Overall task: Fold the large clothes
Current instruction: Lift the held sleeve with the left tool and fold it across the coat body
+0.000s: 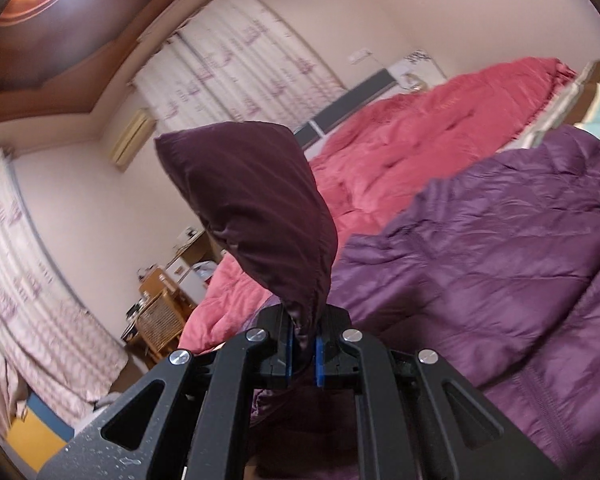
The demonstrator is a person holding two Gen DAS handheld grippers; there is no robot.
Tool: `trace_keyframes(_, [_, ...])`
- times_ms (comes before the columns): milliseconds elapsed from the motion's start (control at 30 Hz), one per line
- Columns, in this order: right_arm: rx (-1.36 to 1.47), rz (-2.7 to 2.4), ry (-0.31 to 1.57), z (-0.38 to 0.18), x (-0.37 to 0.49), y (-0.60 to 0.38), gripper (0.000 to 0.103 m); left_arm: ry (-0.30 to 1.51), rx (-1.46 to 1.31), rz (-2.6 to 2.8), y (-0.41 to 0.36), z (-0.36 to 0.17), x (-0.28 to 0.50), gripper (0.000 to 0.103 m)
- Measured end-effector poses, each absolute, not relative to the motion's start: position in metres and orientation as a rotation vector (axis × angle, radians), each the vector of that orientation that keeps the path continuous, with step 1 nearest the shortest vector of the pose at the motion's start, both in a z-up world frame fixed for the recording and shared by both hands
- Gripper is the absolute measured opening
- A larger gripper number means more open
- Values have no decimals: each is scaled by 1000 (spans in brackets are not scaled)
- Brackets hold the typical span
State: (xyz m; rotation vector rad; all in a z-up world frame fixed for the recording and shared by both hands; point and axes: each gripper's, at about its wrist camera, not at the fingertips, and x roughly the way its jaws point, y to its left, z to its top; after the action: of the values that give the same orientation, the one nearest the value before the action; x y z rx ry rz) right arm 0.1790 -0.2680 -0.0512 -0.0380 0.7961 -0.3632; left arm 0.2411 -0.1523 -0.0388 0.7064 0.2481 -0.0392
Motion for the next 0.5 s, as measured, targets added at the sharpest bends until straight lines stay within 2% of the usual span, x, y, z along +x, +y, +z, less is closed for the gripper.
trace_keyframes(233, [-23, -359, 790, -51, 177, -272, 39, 333, 795, -140, -187, -58, 233, 7])
trace_keyframes(500, [-18, -358, 790, -52, 177, -273, 39, 347, 922, -224, -212, -86, 217, 7])
